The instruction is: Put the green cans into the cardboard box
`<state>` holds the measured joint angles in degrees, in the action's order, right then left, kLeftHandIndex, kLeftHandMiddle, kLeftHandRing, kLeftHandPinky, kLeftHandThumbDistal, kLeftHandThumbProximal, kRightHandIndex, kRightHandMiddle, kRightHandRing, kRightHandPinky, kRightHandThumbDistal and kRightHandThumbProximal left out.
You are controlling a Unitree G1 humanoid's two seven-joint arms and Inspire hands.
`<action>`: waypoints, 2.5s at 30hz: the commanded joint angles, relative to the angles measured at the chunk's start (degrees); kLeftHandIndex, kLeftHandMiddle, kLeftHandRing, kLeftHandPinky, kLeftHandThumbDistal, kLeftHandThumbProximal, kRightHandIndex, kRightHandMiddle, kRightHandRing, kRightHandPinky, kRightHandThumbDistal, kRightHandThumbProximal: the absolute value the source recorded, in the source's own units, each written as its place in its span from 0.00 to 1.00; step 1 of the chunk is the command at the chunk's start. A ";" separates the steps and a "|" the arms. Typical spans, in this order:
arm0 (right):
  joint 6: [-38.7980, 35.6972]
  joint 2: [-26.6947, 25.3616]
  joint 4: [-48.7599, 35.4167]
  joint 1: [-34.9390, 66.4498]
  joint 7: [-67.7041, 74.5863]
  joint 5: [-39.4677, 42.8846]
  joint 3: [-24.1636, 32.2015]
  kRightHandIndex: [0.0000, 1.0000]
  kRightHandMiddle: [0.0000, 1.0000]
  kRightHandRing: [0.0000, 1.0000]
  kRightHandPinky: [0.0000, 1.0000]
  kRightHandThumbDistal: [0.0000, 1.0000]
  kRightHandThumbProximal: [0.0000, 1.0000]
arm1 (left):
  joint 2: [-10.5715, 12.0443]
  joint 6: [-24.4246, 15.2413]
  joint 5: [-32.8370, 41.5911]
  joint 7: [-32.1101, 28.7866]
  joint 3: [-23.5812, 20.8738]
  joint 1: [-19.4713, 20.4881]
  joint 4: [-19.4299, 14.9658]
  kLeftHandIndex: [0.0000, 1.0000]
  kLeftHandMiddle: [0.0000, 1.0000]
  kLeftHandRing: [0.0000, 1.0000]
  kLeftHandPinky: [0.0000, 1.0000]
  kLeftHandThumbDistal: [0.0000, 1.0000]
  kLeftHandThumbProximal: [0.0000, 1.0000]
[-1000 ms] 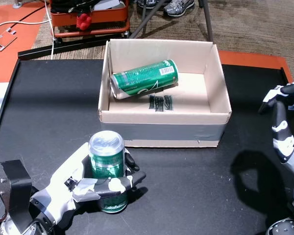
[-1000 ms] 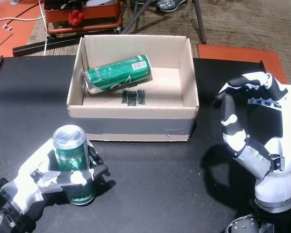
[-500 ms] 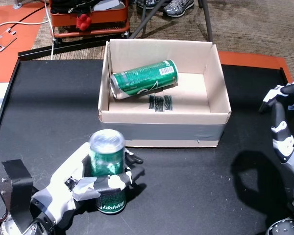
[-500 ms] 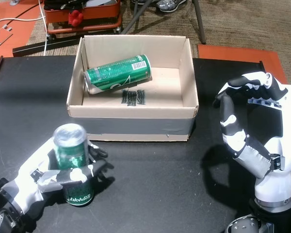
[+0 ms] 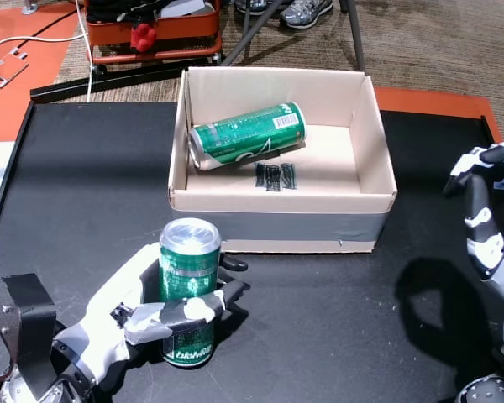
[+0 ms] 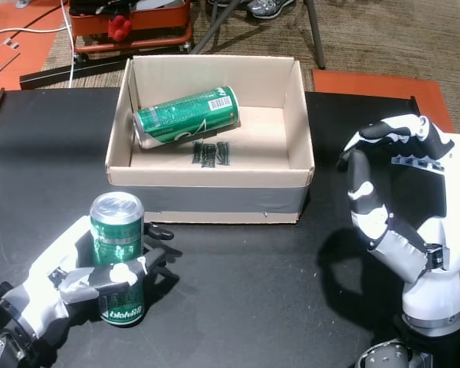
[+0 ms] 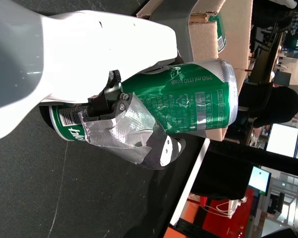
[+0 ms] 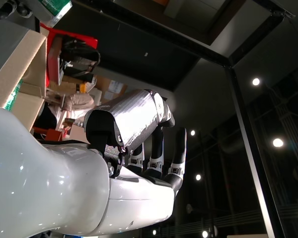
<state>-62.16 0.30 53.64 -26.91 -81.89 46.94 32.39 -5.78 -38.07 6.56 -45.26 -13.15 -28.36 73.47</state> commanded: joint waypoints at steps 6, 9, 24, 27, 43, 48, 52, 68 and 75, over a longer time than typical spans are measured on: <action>-0.21 -0.22 0.53 -0.89 -0.22 0.21 0.42 0.28 0.34 0.42 0.52 0.59 0.00 | 0.08 0.78 0.27 -0.10 -0.26 0.44 0.50 0.20 0.51 0.63 0.47 0.58 0.00; 0.03 -0.33 0.65 -0.89 -0.15 0.12 0.38 0.28 0.34 0.42 0.52 0.58 0.00 | 0.12 0.46 0.16 0.06 -0.24 0.42 0.47 0.19 0.51 0.63 0.47 0.57 0.00; 1.78 -0.28 1.49 -1.29 -0.78 0.59 1.17 0.27 0.33 0.42 0.54 0.55 0.00 | 0.40 1.13 0.70 -0.33 -0.92 0.11 0.47 0.23 0.51 0.63 0.49 0.58 0.00; 1.34 -0.44 1.74 -1.42 -0.63 0.31 1.16 0.27 0.33 0.42 0.52 0.57 0.00 | 0.38 1.31 0.67 -0.34 -1.01 0.03 0.43 0.23 0.50 0.61 0.48 0.55 0.00; 1.45 -0.27 2.22 -1.76 0.17 -0.07 1.11 0.27 0.34 0.42 0.53 0.56 0.00 | 0.67 3.69 1.70 -0.99 -2.82 -0.67 0.13 0.19 0.43 0.53 0.41 0.52 0.00; 1.65 -0.03 1.85 -1.63 0.98 -0.40 0.76 0.26 0.32 0.41 0.54 0.56 0.00 | 0.65 3.37 1.34 -0.41 -2.67 -0.75 0.06 0.22 0.44 0.53 0.42 0.51 0.00; 2.14 0.02 1.88 -1.74 1.12 -0.31 0.68 0.26 0.33 0.42 0.53 0.56 0.00 | 0.51 3.81 1.14 -0.19 -2.43 -0.80 0.07 0.24 0.45 0.53 0.42 0.51 0.00; 1.45 -0.26 3.57 -2.79 0.33 -0.25 1.20 0.26 0.32 0.42 0.54 0.56 0.00 | -1.18 -5.44 2.28 -5.52 -1.24 -5.84 -3.92 0.16 0.39 0.52 0.40 0.49 0.00; 1.12 -0.12 4.48 -3.52 0.38 -0.20 1.51 0.25 0.32 0.41 0.53 0.55 0.00 | -1.84 -16.60 6.86 -12.55 -1.55 -9.17 -9.03 0.12 0.37 0.56 0.47 0.46 0.00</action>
<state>-60.56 0.19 57.62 -29.57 -81.46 46.90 33.43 -7.09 -52.87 12.36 -56.70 -14.71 -36.80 65.69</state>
